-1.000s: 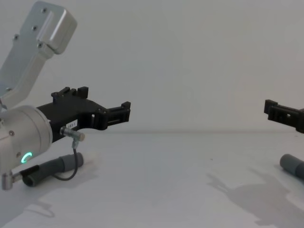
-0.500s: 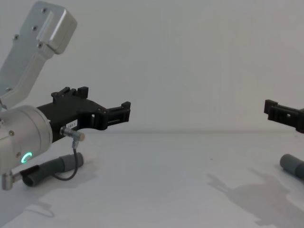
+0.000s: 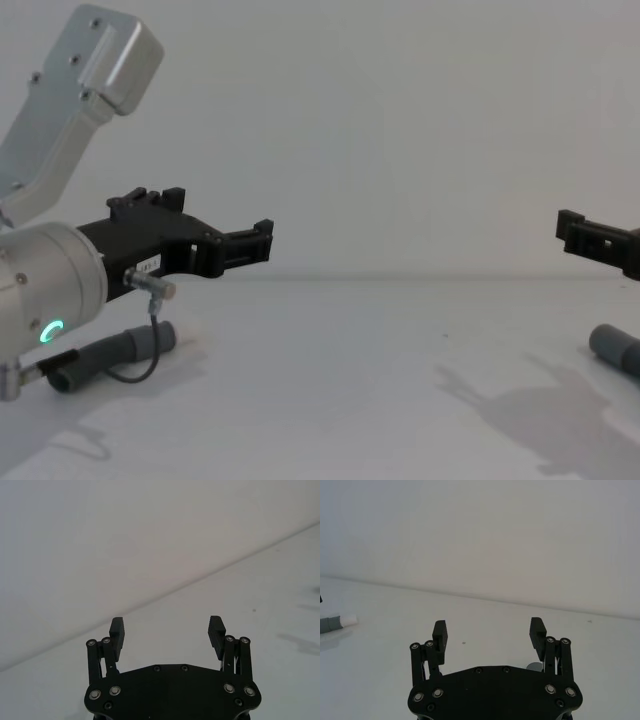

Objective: Use both hands to pick up one end of the pipe from the table, align the ends, and insert them.

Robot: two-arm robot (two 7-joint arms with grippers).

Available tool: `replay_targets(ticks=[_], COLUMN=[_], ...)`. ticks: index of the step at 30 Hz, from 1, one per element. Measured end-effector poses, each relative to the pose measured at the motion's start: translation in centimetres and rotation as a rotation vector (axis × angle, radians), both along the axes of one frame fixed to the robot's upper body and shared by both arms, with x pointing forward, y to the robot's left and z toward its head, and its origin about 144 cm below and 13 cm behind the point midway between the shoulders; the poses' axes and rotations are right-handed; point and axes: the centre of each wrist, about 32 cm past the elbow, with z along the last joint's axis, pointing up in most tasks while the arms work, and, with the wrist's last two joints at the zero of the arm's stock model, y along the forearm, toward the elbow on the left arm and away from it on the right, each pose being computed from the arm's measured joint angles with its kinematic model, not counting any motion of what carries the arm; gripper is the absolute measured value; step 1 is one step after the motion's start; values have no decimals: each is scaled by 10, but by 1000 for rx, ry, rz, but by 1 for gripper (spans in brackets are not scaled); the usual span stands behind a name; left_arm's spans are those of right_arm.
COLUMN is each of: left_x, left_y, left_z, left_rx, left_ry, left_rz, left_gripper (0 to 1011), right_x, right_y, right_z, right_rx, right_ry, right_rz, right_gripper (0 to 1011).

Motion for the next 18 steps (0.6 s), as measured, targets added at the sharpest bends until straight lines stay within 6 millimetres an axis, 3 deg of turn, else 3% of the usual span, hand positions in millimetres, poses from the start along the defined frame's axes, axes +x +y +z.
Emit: replay_targets(ticks=[18], left_x=[0], left_y=[27], left_z=[28], left_rx=[124], left_ry=[138], left_rz=[9], left_gripper=[1001], right_x=[0], right_y=[0], right_z=[0], right_rx=[0], right_ry=[0], right_rz=[0], right_gripper=[1002])
